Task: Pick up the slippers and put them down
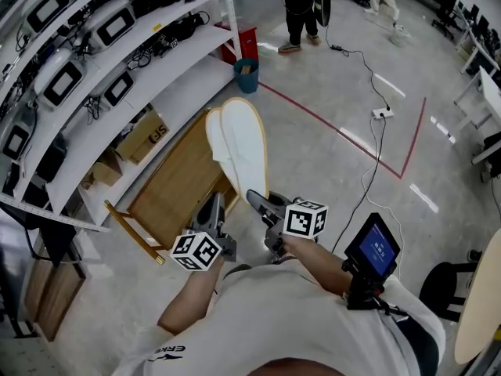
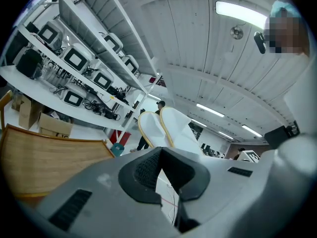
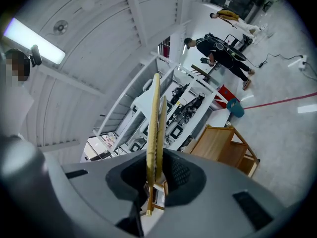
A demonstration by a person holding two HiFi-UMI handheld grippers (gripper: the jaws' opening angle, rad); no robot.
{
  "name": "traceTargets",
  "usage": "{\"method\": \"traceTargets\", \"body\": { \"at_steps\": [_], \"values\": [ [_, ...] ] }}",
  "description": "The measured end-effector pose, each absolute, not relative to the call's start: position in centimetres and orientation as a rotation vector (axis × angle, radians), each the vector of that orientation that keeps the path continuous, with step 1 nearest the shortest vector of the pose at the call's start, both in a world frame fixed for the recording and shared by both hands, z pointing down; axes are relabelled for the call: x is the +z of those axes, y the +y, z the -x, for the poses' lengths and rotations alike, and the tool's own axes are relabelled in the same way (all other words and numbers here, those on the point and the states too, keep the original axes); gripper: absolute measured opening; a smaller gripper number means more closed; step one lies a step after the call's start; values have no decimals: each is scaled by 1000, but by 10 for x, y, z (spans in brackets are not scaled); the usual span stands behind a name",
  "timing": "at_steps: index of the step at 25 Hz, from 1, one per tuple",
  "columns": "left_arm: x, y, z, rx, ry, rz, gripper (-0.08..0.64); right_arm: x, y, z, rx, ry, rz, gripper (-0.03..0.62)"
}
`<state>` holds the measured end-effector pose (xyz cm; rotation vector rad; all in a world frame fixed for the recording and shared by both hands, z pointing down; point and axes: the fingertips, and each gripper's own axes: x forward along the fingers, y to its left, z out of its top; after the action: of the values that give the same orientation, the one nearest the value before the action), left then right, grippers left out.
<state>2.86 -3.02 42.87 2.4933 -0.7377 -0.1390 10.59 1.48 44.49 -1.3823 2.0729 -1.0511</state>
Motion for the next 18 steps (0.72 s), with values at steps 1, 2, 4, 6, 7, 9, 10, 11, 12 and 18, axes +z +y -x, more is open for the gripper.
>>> {"method": "traceTargets", "body": {
  "at_steps": [1,2,4,6,7,9,10,11,12,18],
  "values": [
    [429,-29,-34,-142,-742,-2491,3,446,16,-111,-1056,2076,1378,63],
    [430,-28,-39,-144,-747,-2488,4,447,16,-116,-1060,2079,1374,63],
    [432,-28,-46,-141,-758,-2480,3,450,16,-123,-1071,2081,1368,63],
    [436,-28,-49,-123,-770,-2470,3,453,14,-128,-1089,2073,1360,63],
    [438,-29,-50,-115,-775,-2466,4,454,13,-129,-1096,2069,1357,63],
    [440,-33,-53,-107,-783,-2461,3,455,9,-133,-1104,2067,1351,63],
    [441,-36,-54,-106,-786,-2458,3,456,6,-134,-1109,2068,1348,63],
    [441,-40,-55,-106,-790,-2454,3,457,2,-135,-1114,2069,1345,63],
    [442,-44,-56,-106,-794,-2449,3,458,-3,-136,-1119,2070,1342,63],
    [449,-71,-67,-107,-788,-2434,3,467,-29,-144,-1142,2066,1346,63]
  ]
}}
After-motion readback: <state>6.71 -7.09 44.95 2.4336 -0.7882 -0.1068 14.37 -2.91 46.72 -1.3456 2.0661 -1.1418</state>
